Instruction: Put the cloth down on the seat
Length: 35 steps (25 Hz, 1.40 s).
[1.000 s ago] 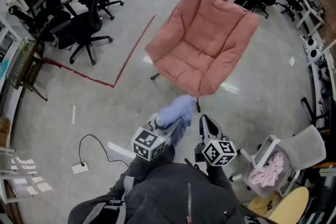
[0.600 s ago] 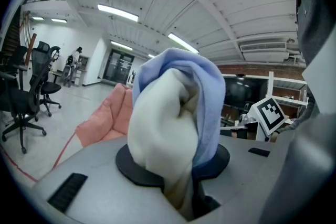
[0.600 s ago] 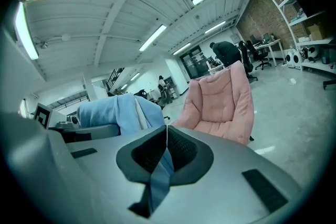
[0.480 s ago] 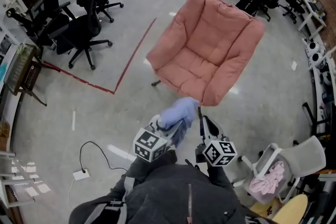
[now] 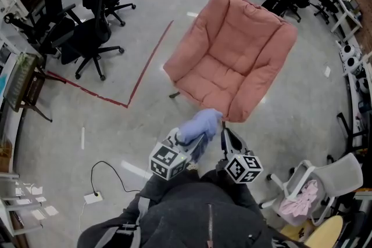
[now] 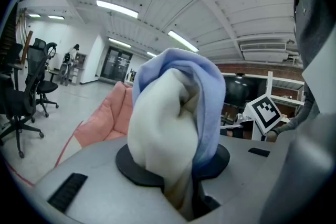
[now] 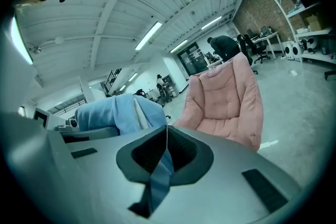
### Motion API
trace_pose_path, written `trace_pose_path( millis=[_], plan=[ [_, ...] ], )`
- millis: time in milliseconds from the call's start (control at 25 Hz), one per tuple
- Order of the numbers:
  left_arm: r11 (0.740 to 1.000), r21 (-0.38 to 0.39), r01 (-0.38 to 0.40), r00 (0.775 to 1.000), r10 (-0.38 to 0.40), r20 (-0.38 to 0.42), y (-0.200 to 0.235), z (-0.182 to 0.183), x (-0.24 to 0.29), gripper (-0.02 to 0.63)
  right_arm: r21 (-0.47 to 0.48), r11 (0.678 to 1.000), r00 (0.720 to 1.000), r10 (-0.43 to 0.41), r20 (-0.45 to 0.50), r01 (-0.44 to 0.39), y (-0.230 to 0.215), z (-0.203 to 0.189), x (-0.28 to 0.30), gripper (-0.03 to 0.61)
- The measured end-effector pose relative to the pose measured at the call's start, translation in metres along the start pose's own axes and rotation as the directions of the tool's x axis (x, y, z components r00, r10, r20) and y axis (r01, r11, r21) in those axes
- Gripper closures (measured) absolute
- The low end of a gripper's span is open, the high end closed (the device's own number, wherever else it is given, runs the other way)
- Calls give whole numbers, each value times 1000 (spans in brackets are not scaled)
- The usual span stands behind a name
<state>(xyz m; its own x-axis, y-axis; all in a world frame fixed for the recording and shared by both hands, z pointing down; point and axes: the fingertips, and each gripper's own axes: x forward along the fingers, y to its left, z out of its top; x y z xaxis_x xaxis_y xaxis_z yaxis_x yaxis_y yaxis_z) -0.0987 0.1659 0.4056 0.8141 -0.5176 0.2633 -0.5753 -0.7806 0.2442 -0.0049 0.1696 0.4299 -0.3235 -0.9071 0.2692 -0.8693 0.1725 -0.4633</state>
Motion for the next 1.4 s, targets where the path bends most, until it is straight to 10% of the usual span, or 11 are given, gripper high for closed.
trace_pose_path(
  millis=[640, 1400],
  plan=[
    [997, -70, -14, 999, 11, -46, 8, -21, 16, 499, 23, 1000, 996, -3, -91, 5, -18, -15, 8, 566],
    [1000, -17, 17, 996, -18, -84, 83, 30, 120, 499, 16, 999, 997, 45, -61, -44, -84, 66, 112, 566]
  ],
)
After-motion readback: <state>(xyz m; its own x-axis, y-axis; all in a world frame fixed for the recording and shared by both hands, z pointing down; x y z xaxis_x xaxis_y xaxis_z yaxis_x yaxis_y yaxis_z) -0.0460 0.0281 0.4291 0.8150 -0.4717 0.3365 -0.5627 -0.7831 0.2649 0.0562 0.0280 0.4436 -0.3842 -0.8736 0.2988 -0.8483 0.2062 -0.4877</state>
